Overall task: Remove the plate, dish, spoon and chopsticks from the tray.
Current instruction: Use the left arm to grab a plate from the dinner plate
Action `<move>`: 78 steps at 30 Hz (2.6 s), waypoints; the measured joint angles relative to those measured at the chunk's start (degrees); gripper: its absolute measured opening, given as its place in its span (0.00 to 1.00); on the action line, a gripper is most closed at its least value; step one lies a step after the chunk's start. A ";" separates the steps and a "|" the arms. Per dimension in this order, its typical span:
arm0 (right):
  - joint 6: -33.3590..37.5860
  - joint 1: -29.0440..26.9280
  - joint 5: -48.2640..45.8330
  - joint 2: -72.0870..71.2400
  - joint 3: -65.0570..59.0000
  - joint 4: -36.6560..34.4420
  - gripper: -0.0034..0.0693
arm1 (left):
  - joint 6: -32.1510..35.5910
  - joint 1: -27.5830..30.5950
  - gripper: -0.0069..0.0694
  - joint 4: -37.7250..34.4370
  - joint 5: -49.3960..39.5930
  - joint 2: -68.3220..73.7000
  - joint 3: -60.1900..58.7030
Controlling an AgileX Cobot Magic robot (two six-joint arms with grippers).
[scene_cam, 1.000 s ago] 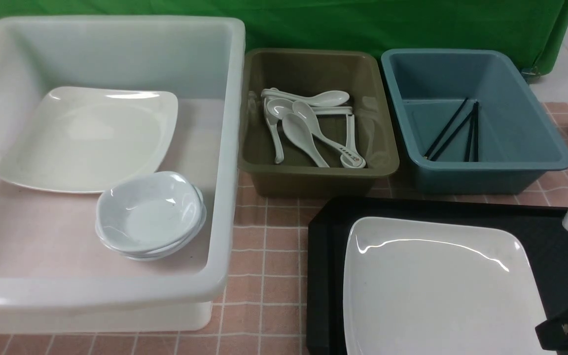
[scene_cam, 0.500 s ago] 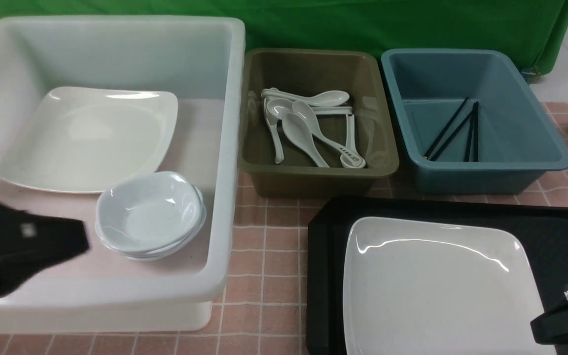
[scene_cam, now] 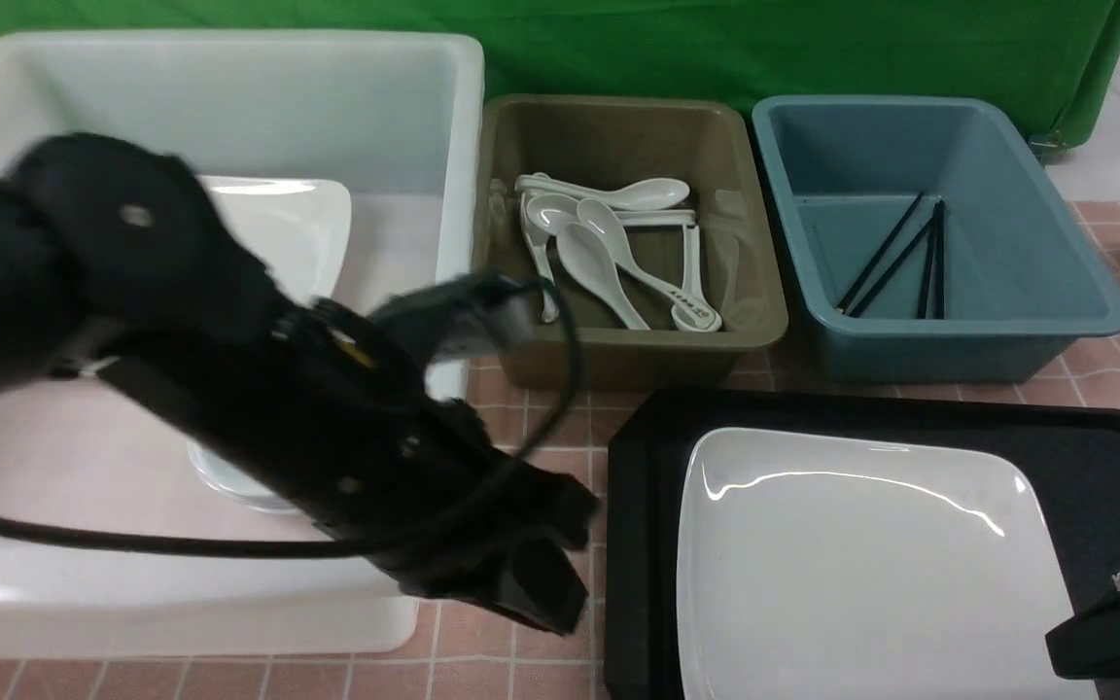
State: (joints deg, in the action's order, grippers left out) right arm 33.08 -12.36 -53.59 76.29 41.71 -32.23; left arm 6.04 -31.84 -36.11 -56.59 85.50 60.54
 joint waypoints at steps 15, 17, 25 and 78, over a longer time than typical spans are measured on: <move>-0.06 0.00 0.00 0.00 0.00 -0.04 0.10 | -8.00 -10.03 0.73 9.87 11.07 21.59 12.70; -0.06 0.00 0.00 0.00 0.00 -0.04 0.11 | -8.00 -10.03 0.76 9.74 12.02 23.22 12.70; -0.06 0.00 -0.13 0.00 0.00 -0.04 0.12 | -4.67 -10.15 0.77 3.53 15.06 26.73 12.95; 0.81 0.00 6.05 -14.75 2.25 -0.93 0.15 | -6.04 -9.34 0.11 -2.29 22.68 22.01 12.71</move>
State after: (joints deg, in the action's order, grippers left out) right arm 33.90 -12.36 -47.54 61.54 43.96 -33.17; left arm 0.00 -41.18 -38.39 -33.91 107.51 73.25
